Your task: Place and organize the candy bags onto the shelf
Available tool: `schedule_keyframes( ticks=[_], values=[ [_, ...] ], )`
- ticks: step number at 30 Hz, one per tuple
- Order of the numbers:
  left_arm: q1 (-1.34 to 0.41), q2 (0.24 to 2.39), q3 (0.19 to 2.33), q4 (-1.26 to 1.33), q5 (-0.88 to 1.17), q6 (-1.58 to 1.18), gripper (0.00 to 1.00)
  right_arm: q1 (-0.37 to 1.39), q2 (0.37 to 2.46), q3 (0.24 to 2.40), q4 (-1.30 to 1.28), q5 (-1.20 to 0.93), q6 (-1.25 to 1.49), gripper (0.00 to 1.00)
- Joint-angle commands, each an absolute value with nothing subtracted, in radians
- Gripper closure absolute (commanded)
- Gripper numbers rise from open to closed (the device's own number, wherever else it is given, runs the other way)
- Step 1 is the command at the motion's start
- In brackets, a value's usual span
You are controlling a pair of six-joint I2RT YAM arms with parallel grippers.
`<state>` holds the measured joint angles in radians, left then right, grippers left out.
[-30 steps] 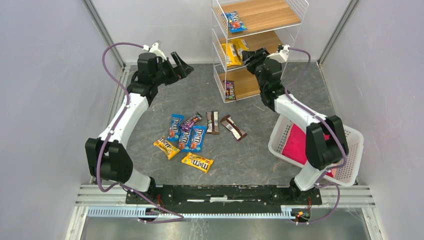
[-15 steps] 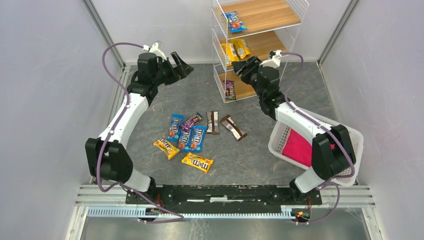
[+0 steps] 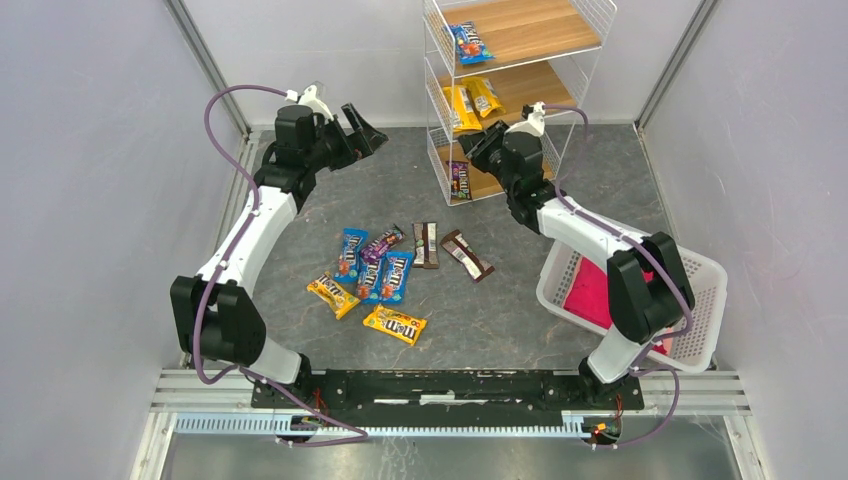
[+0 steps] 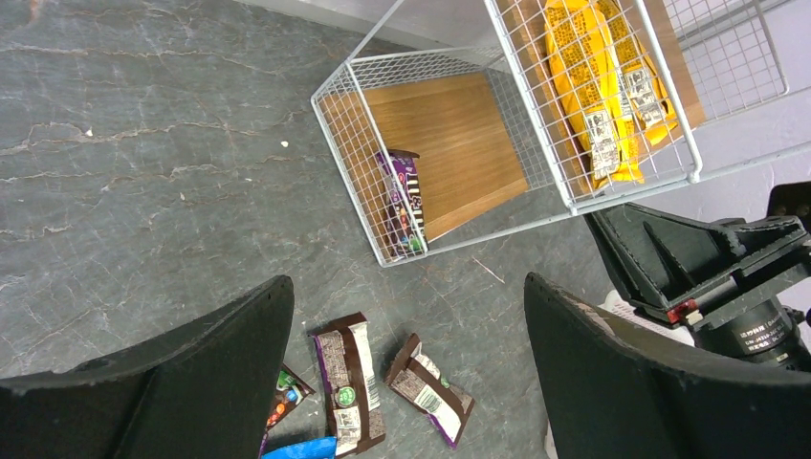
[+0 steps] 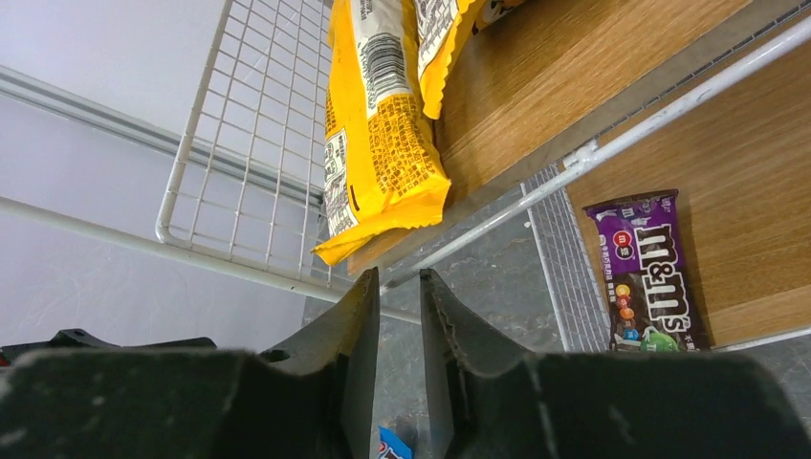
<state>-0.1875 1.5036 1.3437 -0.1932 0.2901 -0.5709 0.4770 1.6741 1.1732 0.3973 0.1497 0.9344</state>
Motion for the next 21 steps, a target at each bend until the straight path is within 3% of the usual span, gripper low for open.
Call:
schedule_keyframes(
  ticks=[1,5,12,21],
  values=[
    [-0.186,1.499,1.379,-0.18,0.302,-0.561,0.05,0.477,1.694,1.264,0.419,0.154,0.921,0.73],
    [-0.186,1.5,1.38,-0.18,0.305,-0.561,0.05,0.476,1.695,1.275,0.416,0.18,0.916,0.7],
    [-0.186,1.5,1.38,-0.18,0.308,-0.564,0.05,0.476,1.697,1.267,0.41,0.194,0.919,0.56],
    [-0.186,1.499,1.38,-0.18,0.308,-0.563,0.05,0.472,1.706,1.277,0.376,0.226,0.948,0.52]
  ],
)
